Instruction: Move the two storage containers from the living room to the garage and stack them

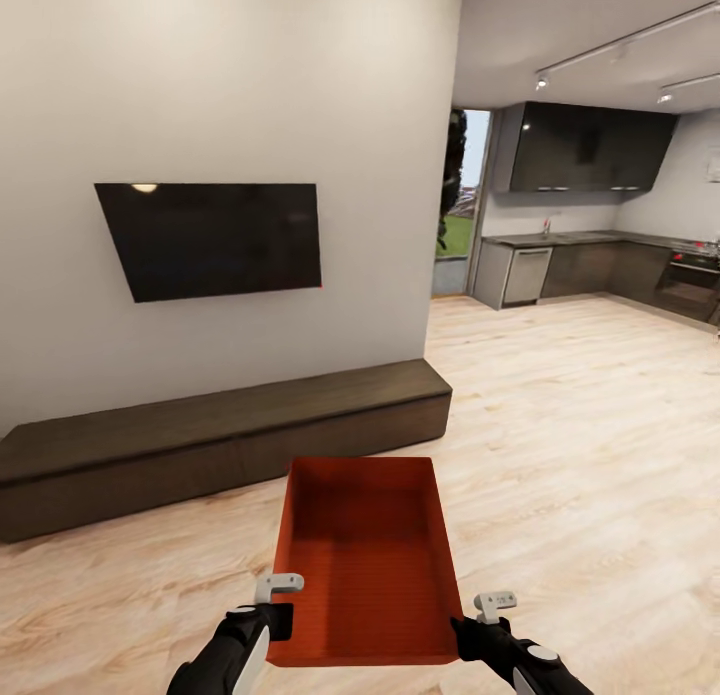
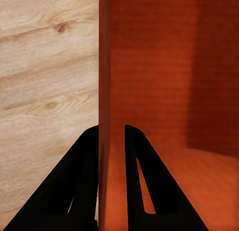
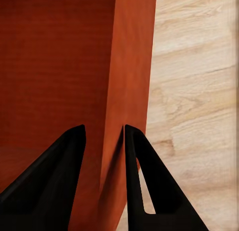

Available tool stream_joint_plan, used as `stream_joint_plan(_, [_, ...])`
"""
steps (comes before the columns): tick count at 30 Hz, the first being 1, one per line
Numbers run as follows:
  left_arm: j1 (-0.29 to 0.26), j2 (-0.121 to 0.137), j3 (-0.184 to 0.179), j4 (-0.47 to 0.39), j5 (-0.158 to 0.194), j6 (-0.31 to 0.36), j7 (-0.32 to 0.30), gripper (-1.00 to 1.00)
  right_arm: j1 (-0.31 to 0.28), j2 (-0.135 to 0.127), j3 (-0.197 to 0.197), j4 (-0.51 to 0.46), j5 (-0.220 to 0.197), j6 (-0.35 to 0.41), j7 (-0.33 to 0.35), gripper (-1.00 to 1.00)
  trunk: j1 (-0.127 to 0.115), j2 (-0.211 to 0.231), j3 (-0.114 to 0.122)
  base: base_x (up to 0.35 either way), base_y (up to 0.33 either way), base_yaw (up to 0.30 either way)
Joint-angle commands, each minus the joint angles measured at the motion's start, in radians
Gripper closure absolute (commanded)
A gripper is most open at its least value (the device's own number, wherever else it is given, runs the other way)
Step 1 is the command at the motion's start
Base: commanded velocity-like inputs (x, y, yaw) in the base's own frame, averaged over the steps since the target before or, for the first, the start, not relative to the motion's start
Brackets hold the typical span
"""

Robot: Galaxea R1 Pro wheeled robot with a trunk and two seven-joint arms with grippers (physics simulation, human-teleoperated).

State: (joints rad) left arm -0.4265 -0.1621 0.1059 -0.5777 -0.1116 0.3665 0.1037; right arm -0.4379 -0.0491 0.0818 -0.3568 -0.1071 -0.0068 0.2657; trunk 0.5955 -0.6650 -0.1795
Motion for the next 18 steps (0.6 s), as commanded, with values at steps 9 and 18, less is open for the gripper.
stream_joint_plan(9, [0.0, -0.002, 0.008, -0.004, -0.026, 0.006, 0.002, 1.0, -0.001, 0.0, 0.008, 0.001, -0.012, -0.001, 0.001, 1.0, -0.034, 0.062, 0.04, 0.0, 0.0, -0.129])
stream_joint_plan(18, [0.0, -0.002, 0.008, -0.004, -0.025, 0.006, 0.002, 1.0, -0.001, 0.0, 0.007, 0.001, -0.012, -0.001, 0.001, 1.0, -0.069, 0.125, 0.082, 0.0, 0.0, -0.129])
